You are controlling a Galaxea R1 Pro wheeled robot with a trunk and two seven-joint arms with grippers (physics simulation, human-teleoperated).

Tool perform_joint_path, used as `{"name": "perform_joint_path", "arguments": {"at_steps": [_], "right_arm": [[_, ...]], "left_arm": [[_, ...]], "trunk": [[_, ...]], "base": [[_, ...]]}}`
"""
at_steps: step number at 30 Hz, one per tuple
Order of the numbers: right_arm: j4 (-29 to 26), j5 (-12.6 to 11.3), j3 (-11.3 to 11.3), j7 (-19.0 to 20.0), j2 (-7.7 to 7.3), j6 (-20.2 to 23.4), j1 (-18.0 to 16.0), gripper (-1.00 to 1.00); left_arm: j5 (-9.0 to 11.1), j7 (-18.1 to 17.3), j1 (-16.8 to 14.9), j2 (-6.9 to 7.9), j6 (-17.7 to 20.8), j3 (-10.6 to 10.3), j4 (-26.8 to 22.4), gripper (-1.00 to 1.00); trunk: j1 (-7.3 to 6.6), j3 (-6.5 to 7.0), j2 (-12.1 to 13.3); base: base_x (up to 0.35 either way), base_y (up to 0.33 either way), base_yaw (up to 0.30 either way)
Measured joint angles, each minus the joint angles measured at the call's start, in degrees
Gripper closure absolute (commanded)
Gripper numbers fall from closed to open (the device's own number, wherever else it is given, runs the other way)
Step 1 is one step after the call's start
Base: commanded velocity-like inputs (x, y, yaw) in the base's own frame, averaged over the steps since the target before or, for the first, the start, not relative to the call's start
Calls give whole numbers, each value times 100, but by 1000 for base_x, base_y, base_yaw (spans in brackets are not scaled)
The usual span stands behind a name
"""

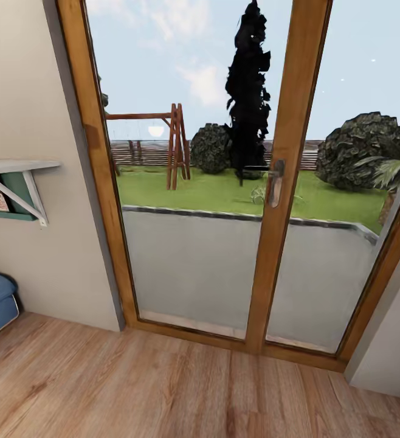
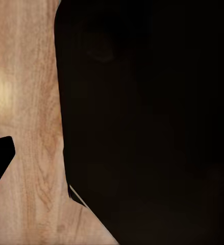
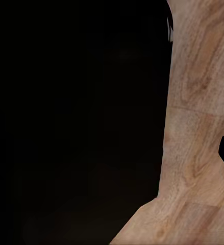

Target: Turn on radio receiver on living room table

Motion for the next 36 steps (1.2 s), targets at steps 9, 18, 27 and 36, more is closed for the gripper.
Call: {"name": "perform_joint_path", "arguments": {"at_steps": [9, 18, 27, 36], "right_arm": [[131, -83, 284, -150, 75, -286, 295, -100], [91, -373, 570, -117, 69, -485, 474, -100], [88, -654, 857, -127, 85, -482, 474, -100], [86, -656, 1957, -137, 87, -480, 474, -100]], "left_arm": [[46, 102, 295, -64, -192, 97, 59, -100], [77, 102, 341, -142, -220, 86, -232, -100], [197, 102, 342, -146, -228, 90, -459, -100], [464, 101, 342, -141, -234, 85, -459, -100]], "trunk": [[0, 0, 1], [1, 0, 1], [1, 0, 1], [1, 0, 1]], "base": [[0, 0, 0], [0, 0, 102], [0, 0, 287], [0, 0, 300]]}}
